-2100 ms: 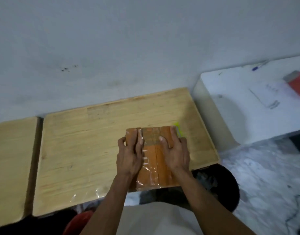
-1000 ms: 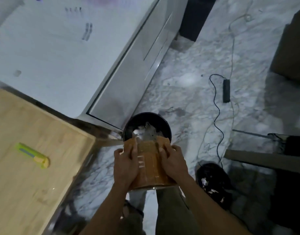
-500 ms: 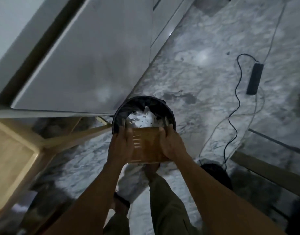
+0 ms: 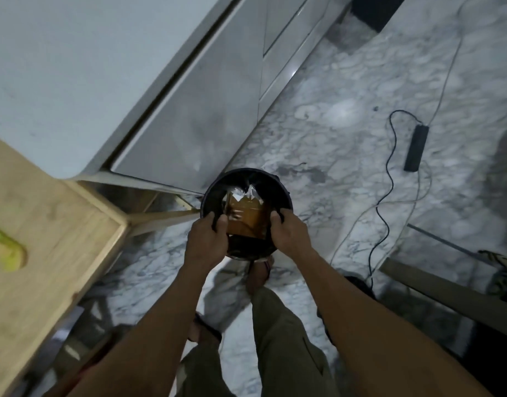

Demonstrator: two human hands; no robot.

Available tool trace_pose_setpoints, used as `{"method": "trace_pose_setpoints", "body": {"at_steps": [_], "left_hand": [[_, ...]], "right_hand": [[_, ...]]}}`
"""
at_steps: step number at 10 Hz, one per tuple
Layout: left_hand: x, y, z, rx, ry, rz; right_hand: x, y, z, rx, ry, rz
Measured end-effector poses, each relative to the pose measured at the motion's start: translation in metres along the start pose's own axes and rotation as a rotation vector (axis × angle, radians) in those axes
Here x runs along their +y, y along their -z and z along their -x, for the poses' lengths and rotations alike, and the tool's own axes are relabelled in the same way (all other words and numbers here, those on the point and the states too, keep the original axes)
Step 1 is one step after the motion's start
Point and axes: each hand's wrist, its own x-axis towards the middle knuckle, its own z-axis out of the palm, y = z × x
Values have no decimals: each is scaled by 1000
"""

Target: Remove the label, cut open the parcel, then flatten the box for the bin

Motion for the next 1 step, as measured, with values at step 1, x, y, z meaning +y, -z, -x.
{"method": "trace_pose_setpoints", "body": {"at_steps": [1], "left_hand": [[11, 12, 23, 14, -16, 27]], "right_hand": [[-8, 6, 18, -1, -13, -14]]}}
